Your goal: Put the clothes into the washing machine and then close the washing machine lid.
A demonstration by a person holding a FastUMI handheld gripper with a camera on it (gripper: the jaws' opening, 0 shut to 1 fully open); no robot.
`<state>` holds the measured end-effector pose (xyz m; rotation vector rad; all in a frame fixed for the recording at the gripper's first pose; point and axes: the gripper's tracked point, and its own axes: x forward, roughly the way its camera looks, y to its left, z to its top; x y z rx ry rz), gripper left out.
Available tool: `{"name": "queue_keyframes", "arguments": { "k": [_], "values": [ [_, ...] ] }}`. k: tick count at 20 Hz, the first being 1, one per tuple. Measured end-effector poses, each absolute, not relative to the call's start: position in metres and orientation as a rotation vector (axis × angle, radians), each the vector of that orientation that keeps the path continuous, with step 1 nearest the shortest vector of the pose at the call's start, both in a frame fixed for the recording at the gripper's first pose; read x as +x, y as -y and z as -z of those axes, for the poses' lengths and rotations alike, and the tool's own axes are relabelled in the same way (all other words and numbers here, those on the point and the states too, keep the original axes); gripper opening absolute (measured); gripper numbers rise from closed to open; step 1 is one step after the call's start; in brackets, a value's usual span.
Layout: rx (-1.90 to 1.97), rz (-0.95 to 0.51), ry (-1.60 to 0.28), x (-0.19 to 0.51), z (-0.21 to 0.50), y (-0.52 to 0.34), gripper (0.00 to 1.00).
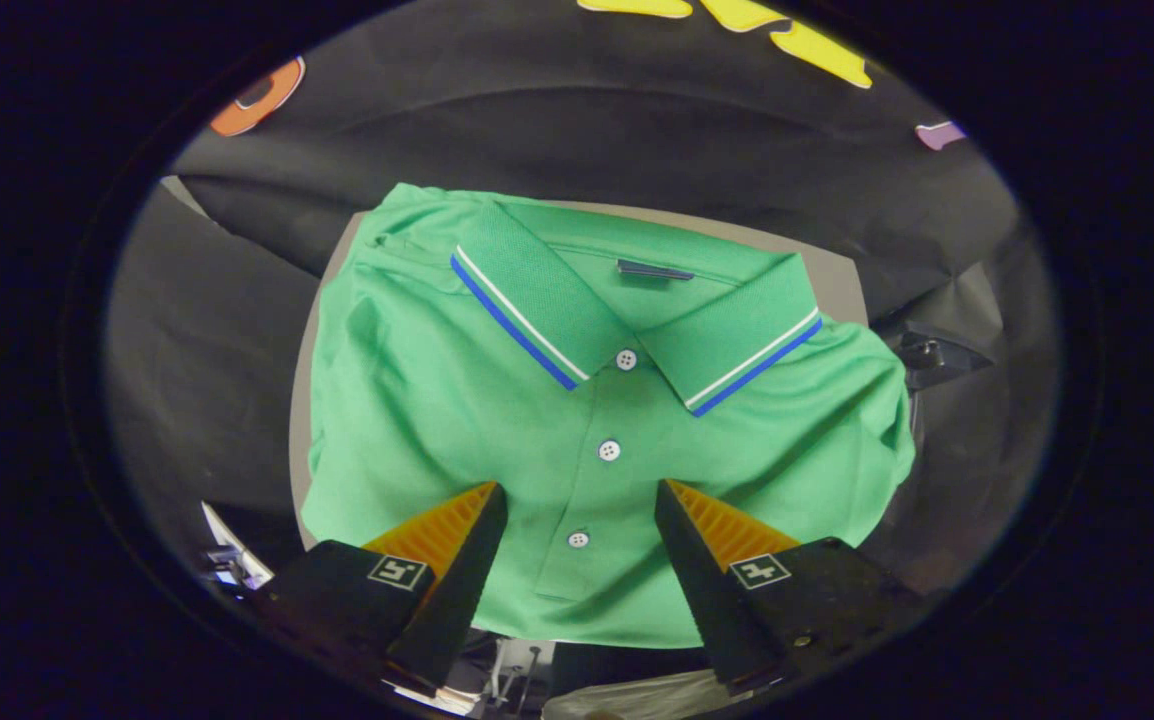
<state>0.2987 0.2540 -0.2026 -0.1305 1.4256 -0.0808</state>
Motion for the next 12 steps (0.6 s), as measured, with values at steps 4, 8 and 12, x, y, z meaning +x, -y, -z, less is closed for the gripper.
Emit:
{"name": "queue_keyframes", "arguments": {
  "k": [4,8,12],
  "values": [
    [-0.137,0.073,-1.407,0.303,0.202,-0.256,0.83],
    [-0.135,0.031,-1.344,0.31,0.202,-0.253,0.34],
    [-0.099,-0.037,-1.343,0.31,0.2,-0.248,0.08]
  ]
}}
